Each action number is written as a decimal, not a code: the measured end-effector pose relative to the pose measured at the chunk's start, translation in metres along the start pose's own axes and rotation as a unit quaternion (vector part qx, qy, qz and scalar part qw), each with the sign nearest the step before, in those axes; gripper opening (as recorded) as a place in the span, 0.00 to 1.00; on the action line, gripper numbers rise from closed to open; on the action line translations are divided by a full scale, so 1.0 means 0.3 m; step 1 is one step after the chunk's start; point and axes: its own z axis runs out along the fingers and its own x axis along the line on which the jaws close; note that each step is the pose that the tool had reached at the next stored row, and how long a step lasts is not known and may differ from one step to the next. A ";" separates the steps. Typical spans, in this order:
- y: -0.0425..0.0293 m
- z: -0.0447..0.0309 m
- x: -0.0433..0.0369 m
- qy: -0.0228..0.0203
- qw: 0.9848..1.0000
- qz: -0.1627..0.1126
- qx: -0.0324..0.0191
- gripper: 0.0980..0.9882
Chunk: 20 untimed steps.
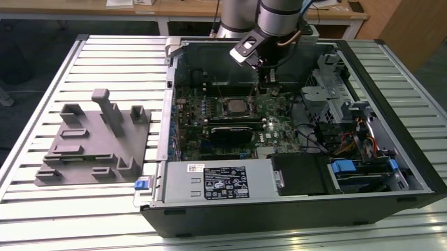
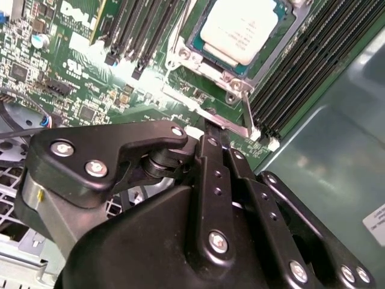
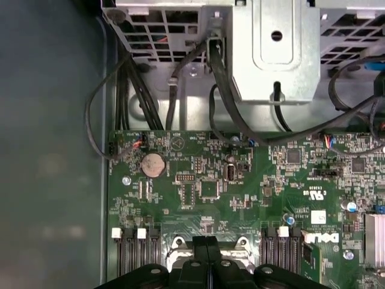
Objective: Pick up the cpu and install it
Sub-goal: 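Close the cpu cover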
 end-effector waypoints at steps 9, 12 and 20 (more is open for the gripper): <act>-0.024 0.008 -0.015 0.000 1.000 0.000 0.000 0.01; -0.039 0.011 -0.016 0.000 1.000 0.000 0.000 0.01; -0.080 0.018 -0.019 0.000 1.000 0.000 0.000 0.01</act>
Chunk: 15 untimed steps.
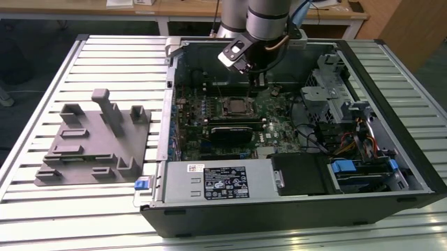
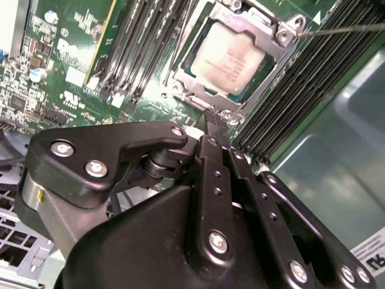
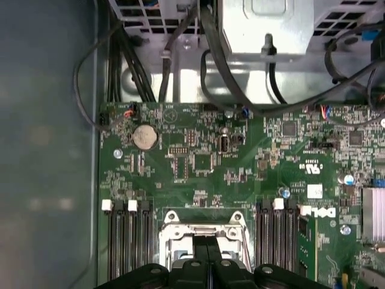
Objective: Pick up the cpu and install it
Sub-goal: 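Close the cpu cover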
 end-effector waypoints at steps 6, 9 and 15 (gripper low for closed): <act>-0.030 0.012 -0.001 0.000 1.000 -0.001 0.001 0.01; -0.035 0.013 -0.001 0.000 1.000 -0.002 0.001 0.01; -0.041 0.015 -0.001 0.000 1.000 -0.002 0.001 0.01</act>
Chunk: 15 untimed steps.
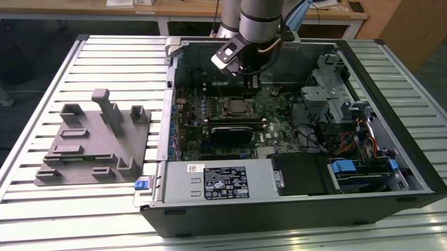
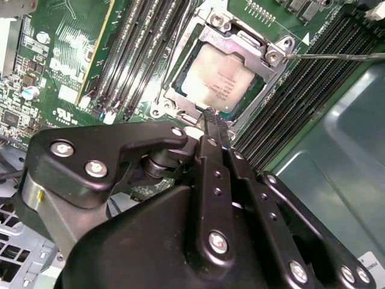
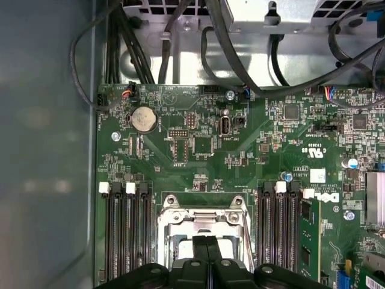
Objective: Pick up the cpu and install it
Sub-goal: 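Close the cpu cover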
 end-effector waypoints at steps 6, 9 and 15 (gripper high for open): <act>-0.017 0.005 -0.001 0.000 1.000 0.000 0.000 0.01; -0.029 0.009 -0.001 0.000 1.000 0.000 0.000 0.01; -0.060 0.014 -0.002 0.000 1.000 0.000 0.000 0.01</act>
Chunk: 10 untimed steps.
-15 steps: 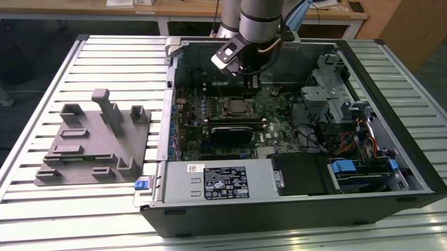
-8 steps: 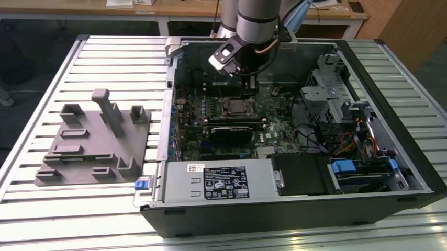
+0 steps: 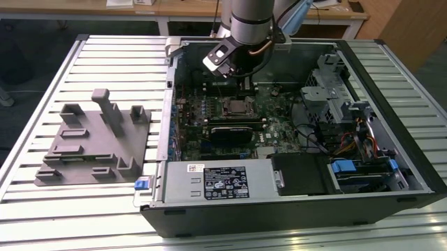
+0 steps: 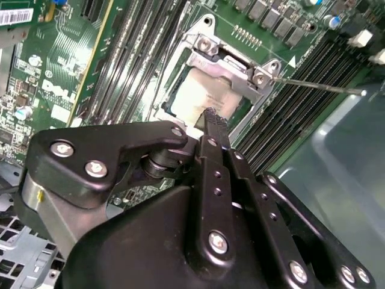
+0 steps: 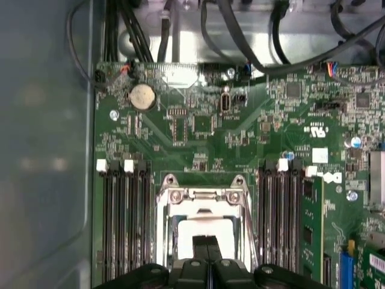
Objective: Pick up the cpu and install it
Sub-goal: 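Close the cpu cover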
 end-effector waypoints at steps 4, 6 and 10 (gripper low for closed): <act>-0.014 0.004 0.000 0.000 1.000 0.000 0.000 0.01; -0.016 0.008 0.000 0.000 1.000 0.000 0.000 0.01; -0.025 0.023 -0.001 0.000 1.000 0.000 0.000 0.01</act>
